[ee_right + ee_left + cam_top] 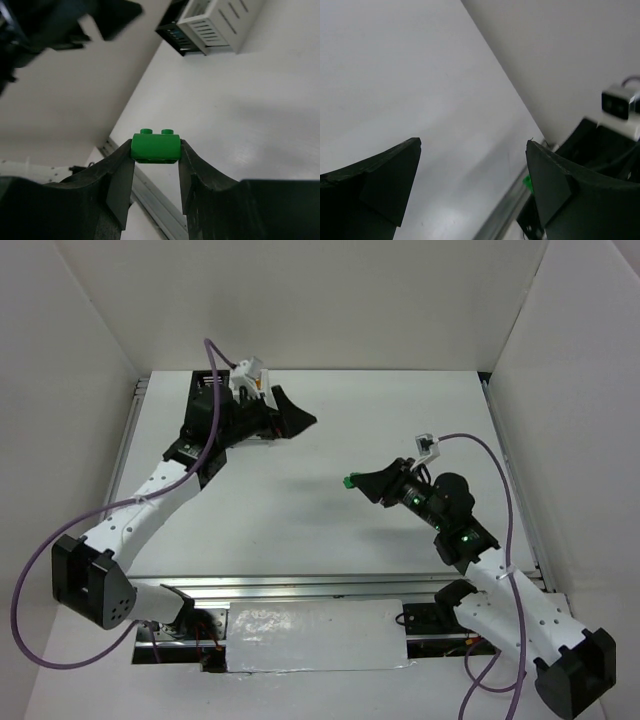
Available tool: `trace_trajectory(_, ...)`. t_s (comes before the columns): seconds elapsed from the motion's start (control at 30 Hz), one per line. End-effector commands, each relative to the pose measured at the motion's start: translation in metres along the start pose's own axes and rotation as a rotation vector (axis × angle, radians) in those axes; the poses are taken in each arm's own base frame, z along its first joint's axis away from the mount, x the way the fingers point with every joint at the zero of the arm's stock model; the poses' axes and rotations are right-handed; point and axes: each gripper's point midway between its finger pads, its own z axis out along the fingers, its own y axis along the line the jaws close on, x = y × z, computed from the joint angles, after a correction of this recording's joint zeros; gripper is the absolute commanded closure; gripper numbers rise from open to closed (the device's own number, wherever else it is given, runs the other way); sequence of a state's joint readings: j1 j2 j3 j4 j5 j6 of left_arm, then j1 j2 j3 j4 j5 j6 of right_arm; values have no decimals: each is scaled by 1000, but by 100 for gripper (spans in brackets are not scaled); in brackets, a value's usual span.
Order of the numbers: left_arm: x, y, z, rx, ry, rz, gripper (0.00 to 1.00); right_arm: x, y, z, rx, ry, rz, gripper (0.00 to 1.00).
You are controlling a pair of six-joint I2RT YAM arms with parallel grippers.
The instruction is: Sort the legos into containers by color
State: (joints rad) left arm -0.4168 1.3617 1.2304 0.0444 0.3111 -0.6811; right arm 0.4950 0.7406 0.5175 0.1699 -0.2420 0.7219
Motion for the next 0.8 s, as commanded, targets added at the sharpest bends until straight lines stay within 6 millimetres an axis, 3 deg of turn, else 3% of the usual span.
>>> trace_trajectory(0.0,29,-60,-13,351,103,48,2,-20,53,-14,-215,56,-49,100)
trace_trajectory(0.13,56,-116,-31,623,196,113,3,-39,66,-28,-293,66,-100,100)
trace_trajectory(0.33,76,-160,-60,890,258,152,4,-43,94,-40,-438,114,-147,100)
trace_trajectory(0.47,84,-162,-57,865,278,186,7,-42,93,-38,-445,106,-144,100)
trace_trajectory(0.77,105,-167,-49,855,351,185,13,-47,116,-57,-551,61,-236,100)
